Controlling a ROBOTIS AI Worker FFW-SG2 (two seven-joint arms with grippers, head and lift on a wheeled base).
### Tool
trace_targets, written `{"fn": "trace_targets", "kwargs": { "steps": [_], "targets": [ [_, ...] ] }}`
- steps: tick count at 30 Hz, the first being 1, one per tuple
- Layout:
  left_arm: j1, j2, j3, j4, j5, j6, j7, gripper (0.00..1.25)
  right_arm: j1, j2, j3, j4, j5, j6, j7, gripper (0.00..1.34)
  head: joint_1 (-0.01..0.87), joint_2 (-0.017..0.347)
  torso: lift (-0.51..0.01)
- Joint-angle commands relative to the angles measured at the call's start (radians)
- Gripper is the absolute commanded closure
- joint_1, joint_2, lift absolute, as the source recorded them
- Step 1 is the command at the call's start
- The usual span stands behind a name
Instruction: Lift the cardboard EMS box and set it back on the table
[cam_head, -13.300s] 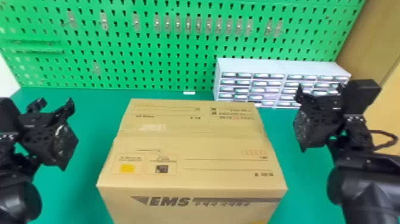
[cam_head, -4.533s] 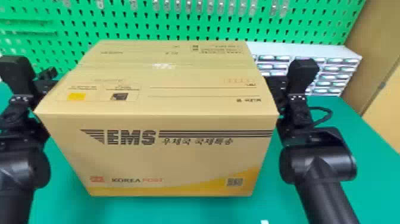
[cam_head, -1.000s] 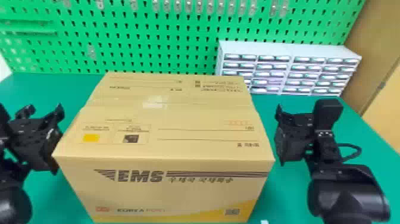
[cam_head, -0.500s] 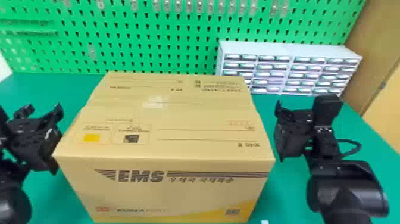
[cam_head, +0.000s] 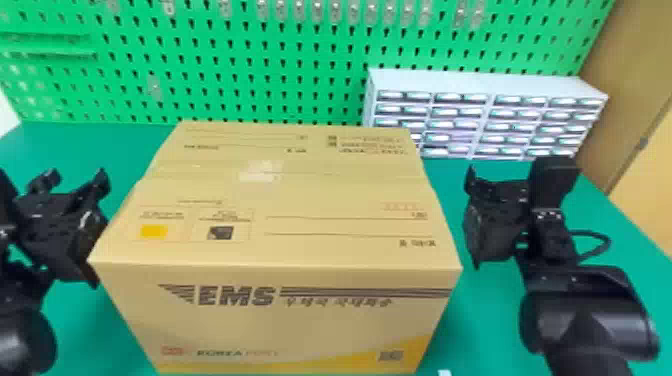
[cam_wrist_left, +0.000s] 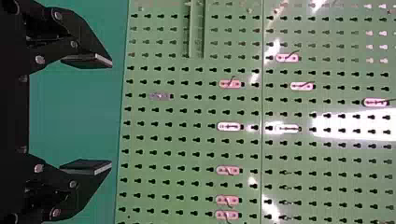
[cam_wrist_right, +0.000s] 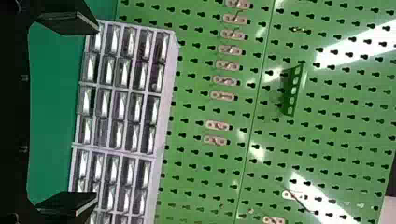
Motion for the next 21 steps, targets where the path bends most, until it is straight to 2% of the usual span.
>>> {"fn": "trace_targets", "kwargs": {
  "steps": [1,21],
  "targets": [
    [-0.002,-0.001,-0.001,0.0,0.0,0.0,0.0,0.48,0.0,-0.005,0.0,0.0,-0.004,0.0,0.0,0.05,0.678,-0.015,-0.093],
    [-0.006,0.001,-0.005,0.0,0.0,-0.005,0.0,0.48,-0.003,-0.014,0.003,0.0,-0.013,0.0,0.0,0.05,0.678,-0.015,-0.093]
  ]
}}
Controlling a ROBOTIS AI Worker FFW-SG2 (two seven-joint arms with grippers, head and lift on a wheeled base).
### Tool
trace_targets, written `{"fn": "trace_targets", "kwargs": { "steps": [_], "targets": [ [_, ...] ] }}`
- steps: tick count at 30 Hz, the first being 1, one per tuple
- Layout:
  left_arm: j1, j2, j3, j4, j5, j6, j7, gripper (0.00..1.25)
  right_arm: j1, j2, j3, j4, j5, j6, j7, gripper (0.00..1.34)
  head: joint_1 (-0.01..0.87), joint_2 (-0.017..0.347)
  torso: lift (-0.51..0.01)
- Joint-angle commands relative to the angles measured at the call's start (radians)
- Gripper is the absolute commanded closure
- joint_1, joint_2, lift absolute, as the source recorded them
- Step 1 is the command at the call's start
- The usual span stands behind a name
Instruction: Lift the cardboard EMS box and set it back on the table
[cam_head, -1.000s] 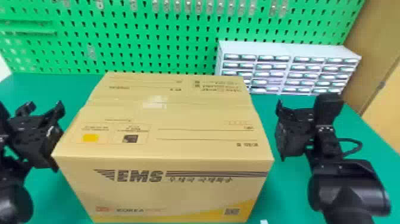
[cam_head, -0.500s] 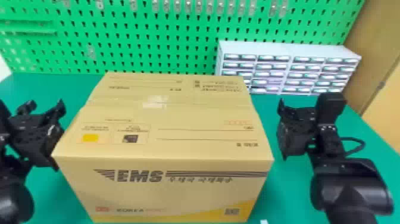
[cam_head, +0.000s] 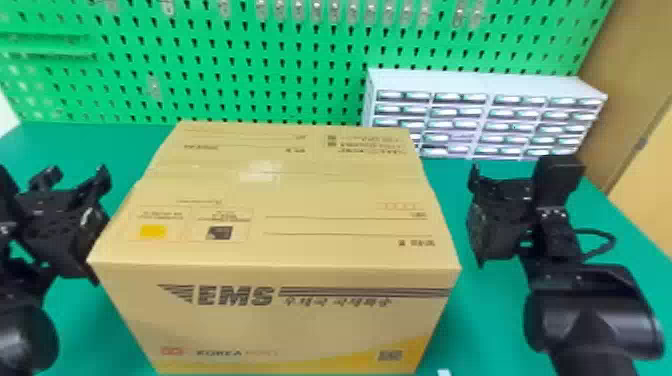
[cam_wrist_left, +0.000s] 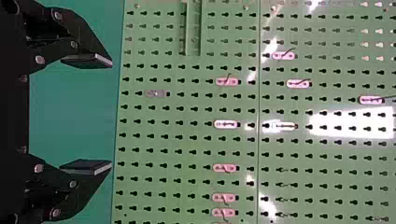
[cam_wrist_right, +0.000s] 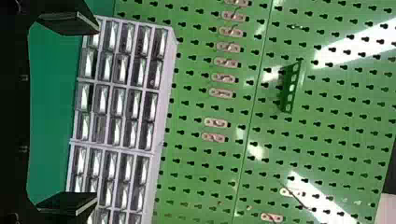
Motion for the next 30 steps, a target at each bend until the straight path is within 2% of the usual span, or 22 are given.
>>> {"fn": "trace_targets", "kwargs": {
  "steps": [1,30],
  "targets": [
    [0.0,-0.001,-0.001,0.0,0.0,-0.001,0.0,0.48,0.0,-0.001,0.001,0.0,-0.001,0.0,0.0,0.05,0.678,-0.015,-0.093],
    [-0.003,-0.001,-0.004,0.0,0.003,-0.001,0.0,0.48,0.002,-0.002,0.001,-0.003,-0.001,-0.001,0.0,0.06,0.678,-0.015,-0.093]
  ]
}}
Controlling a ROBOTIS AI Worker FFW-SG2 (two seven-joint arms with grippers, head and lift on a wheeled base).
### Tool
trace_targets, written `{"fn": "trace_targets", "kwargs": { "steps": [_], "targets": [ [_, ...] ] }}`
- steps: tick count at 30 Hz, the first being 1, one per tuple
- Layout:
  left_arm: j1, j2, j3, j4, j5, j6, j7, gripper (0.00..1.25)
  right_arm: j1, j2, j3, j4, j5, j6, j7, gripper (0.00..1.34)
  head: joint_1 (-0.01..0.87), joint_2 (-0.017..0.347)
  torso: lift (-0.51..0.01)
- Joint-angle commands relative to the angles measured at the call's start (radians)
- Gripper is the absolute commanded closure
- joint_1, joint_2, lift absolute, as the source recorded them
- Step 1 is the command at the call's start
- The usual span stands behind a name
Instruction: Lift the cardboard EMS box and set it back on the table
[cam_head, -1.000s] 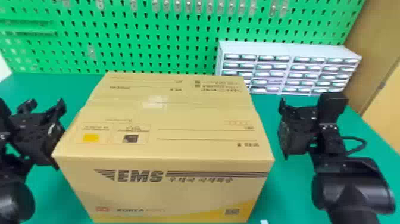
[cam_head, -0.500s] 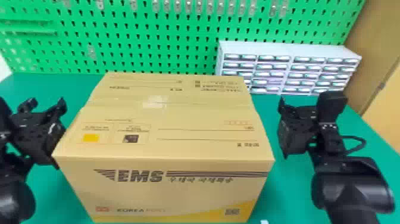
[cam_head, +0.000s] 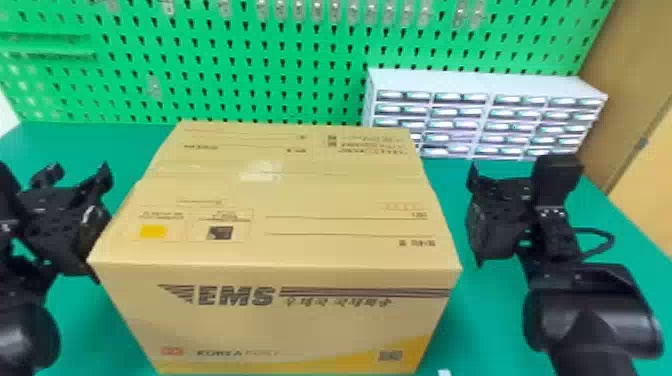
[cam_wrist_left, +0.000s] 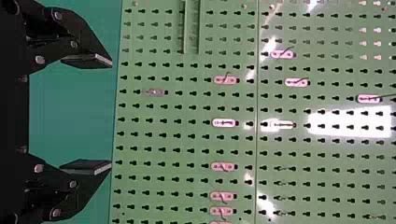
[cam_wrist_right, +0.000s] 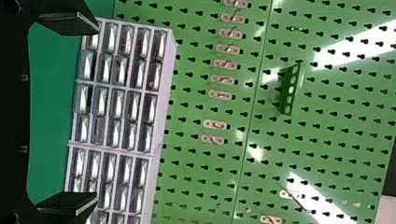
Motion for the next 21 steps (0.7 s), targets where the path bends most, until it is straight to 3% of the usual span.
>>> {"fn": "trace_targets", "kwargs": {
  "steps": [1,21],
  "targets": [
    [0.0,-0.001,0.002,0.0,0.006,0.0,0.0,0.48,0.004,-0.002,-0.002,-0.003,0.0,-0.002,0.0,0.06,0.678,-0.015,-0.093],
    [0.0,-0.001,-0.002,0.0,0.006,0.0,0.0,0.48,0.004,-0.002,-0.005,-0.005,-0.004,0.0,0.0,0.06,0.678,-0.015,-0.093]
  ]
}}
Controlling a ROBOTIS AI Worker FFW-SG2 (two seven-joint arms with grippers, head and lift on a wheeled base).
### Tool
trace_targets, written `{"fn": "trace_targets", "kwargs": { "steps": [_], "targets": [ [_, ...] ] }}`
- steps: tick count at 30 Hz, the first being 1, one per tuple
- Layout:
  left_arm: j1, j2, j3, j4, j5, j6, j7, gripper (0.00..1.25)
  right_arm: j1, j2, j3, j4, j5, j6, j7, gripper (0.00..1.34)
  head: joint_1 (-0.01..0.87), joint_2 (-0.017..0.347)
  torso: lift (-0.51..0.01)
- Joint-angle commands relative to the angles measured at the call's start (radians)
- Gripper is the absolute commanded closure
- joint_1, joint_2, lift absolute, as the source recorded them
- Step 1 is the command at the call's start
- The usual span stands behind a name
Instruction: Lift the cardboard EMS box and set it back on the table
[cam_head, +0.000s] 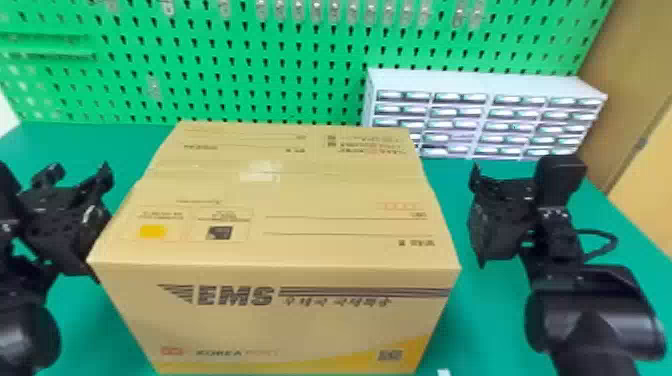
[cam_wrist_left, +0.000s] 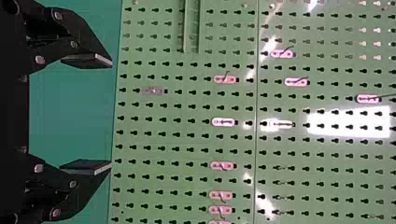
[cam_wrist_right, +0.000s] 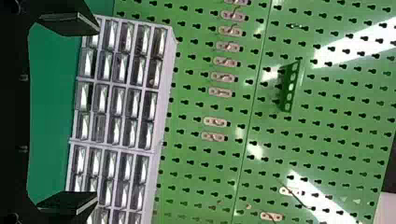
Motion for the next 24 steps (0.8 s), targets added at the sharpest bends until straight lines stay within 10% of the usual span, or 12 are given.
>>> {"fn": "trace_targets", "kwargs": {
  "steps": [1,24],
  "targets": [
    [-0.001,0.0,-0.001,0.0,-0.001,0.0,0.0,0.48,0.0,-0.002,0.0,0.0,0.0,0.0,0.0,0.06,0.678,-0.015,-0.093],
    [0.001,0.0,-0.001,0.0,-0.003,0.0,0.0,0.48,0.003,-0.005,-0.003,-0.005,0.0,0.002,0.0,0.06,0.678,-0.015,-0.093]
  ]
}}
